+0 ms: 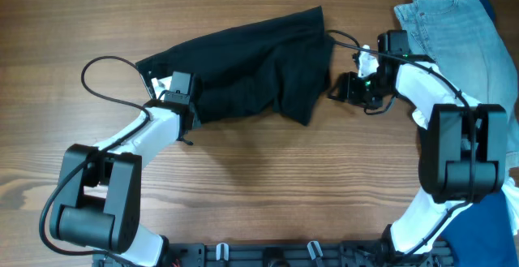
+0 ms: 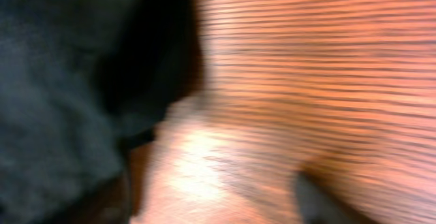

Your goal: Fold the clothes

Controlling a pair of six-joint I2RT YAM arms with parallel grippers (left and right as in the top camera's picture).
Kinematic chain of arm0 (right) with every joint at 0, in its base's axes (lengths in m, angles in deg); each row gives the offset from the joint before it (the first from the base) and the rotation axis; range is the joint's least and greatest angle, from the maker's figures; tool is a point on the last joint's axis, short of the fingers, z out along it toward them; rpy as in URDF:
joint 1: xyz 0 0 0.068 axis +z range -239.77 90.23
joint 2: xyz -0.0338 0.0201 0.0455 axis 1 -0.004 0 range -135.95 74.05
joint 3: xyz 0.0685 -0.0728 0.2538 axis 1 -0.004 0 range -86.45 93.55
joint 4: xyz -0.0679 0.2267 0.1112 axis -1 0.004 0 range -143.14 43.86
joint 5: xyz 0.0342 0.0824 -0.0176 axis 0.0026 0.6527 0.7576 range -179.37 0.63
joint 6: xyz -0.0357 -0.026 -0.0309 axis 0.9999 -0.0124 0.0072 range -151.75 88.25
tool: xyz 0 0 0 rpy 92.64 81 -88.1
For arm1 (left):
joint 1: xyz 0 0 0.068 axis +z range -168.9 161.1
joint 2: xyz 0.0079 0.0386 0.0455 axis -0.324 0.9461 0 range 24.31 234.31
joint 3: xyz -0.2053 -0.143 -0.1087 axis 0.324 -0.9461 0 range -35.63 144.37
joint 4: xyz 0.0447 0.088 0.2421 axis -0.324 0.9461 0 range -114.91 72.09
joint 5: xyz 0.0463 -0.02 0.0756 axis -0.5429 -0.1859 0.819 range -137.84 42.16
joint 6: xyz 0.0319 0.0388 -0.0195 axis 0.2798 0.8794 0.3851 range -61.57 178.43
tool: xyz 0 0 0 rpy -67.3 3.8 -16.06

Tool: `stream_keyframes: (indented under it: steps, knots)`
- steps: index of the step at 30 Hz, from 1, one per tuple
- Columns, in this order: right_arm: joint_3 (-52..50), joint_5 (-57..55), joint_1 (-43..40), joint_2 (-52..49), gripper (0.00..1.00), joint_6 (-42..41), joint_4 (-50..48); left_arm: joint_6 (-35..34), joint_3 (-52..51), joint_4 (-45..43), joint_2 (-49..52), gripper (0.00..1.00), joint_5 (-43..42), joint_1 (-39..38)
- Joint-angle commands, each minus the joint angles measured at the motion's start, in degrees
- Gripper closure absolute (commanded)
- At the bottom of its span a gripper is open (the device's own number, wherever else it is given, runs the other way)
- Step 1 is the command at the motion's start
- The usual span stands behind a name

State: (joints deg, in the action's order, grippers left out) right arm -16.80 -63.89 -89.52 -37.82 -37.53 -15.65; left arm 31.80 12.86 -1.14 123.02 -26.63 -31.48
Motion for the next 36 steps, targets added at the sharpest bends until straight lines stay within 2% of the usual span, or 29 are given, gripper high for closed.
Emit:
stream_keyframes:
  steps: [1, 9, 11, 13, 14, 18, 19, 21, 22, 23, 24, 26, 27, 28, 29, 36]
  knots:
    - [-0.7, 0.3, 4.4, -1.2, 0.0, 2.7, -0.1, 1.0, -1.5, 1.4, 1.4, 0.96, -0.6, 0.9]
    - [-0.7, 3.3, 11.3, -1.2, 0.0, -0.5, -4.5, 0.9, -1.5, 3.1, 1.4, 0.96, -0.8, 0.9]
    - [-0.7, 8.4, 11.6, -1.2, 0.0, -1.2, -6.8, 0.9, -1.5, 3.3, 1.4, 0.96, -0.8, 0.9]
    - [-0.7, 18.4, 11.5, -1.2, 0.0, -2.9, -11.3, 0.9, -1.5, 3.7, 1.4, 0.96, -0.8, 0.9]
    - [-0.7, 21.9, 11.4, -1.2, 0.0, -6.5, -14.9, 0.9, -1.5, 3.9, 1.4, 0.96, -0.8, 0.9]
    - [-0.7, 24.9, 11.4, -1.2, 0.0, -13.3, -20.5, 1.0, -1.5, 4.2, 1.4, 0.96, -0.8, 0.9]
    - [-0.7, 25.0, 11.4, -1.2, 0.12, -13.9, -20.8, 0.9, -1.5, 4.3, 1.4, 0.96, -0.8, 0.9]
    - [-0.7, 25.2, 11.4, -1.2, 0.79, -14.0, -20.7, 1.0, -1.5, 4.4, 1.4, 0.96, -0.8, 0.9]
    - [-0.7, 25.2, 11.4, -1.2, 0.96, -14.2, -20.4, 1.0, -1.5, 4.4, 1.4, 0.96, -0.8, 0.9]
    - [-0.7, 25.2, 11.4, -1.2, 0.94, -14.2, -20.2, 1.0, -1.5, 4.4, 1.4, 0.96, -0.8, 0.9]
    - [-0.7, 25.2, 11.4, -1.2, 0.78, -14.4, -20.2, 1.0, -1.5, 4.4, 1.4, 0.96, -0.8, 0.9]
    - [-0.7, 25.2, 11.4, -1.2, 0.6, -15.3, -20.1, 0.9, -1.5, 4.4, 1.4, 0.96, -0.8, 0.9]
    - [-0.7, 25.2, 11.4, -1.2, 0.66, -15.2, -20.1, 1.0, -1.5, 4.4, 1.4, 0.96, -0.8, 0.9]
    - [-0.7, 25.2, 11.4, -1.2, 0.89, -15.2, -20.1, 1.0, -1.5, 4.4, 1.4, 0.96, -0.8, 0.9]
    - [-0.7, 25.2, 11.4, -1.2, 0.96, -15.4, -19.9, 1.0, -1.5, 4.4, 1.4, 0.96, -0.8, 0.9]
    - [-0.7, 22.1, 11.2, -1.2, 0.95, -17.4, -18.8, 1.0, -1.5, 4.4, 1.4, 0.96, -0.8, 0.9]
